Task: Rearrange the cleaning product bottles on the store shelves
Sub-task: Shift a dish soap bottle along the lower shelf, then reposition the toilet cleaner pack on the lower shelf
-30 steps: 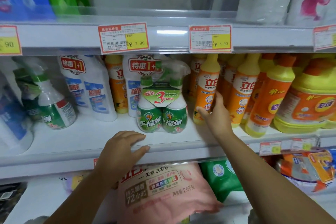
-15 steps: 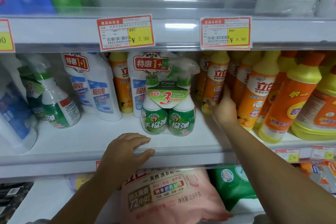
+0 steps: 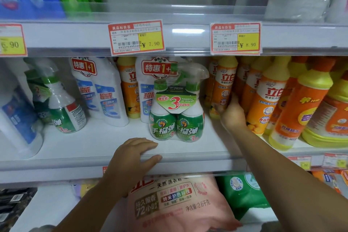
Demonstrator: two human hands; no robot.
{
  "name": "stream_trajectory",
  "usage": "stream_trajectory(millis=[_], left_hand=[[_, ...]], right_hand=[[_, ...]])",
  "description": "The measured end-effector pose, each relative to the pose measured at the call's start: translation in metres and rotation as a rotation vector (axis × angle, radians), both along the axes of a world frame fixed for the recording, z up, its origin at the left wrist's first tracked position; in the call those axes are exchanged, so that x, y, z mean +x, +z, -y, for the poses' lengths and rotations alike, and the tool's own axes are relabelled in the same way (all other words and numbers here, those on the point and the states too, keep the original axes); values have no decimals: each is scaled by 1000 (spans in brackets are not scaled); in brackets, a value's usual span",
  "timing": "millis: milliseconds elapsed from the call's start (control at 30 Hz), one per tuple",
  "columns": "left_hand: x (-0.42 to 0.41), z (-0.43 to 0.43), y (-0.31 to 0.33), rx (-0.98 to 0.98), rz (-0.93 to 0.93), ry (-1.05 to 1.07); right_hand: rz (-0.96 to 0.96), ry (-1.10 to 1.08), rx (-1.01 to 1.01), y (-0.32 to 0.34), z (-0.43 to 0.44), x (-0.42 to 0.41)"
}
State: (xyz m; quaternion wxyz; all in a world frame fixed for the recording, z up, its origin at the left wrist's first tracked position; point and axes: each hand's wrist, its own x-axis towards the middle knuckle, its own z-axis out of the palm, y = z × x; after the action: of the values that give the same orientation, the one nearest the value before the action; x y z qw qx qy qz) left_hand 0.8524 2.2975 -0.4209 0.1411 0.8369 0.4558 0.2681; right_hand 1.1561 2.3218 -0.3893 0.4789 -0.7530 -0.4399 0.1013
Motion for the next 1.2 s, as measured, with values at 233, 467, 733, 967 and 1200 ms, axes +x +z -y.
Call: stream_trajectory(millis=[233,467,733,967,1200], left_hand=[[-21,-1,6,35,47,38],[-61,0,14,45,83,127],[-112,-13,6,18,105,214],[-127,-24,-1,17,85,228],[-135,-24,5,62,164,233]], right_hand=[[87,-38,303,10,47,-39],[76,408,361,20,78,-155],[85,581,252,39,-7,-234],[91,437,203,53,-69,-245],[188,345,93,14,-75,-267]])
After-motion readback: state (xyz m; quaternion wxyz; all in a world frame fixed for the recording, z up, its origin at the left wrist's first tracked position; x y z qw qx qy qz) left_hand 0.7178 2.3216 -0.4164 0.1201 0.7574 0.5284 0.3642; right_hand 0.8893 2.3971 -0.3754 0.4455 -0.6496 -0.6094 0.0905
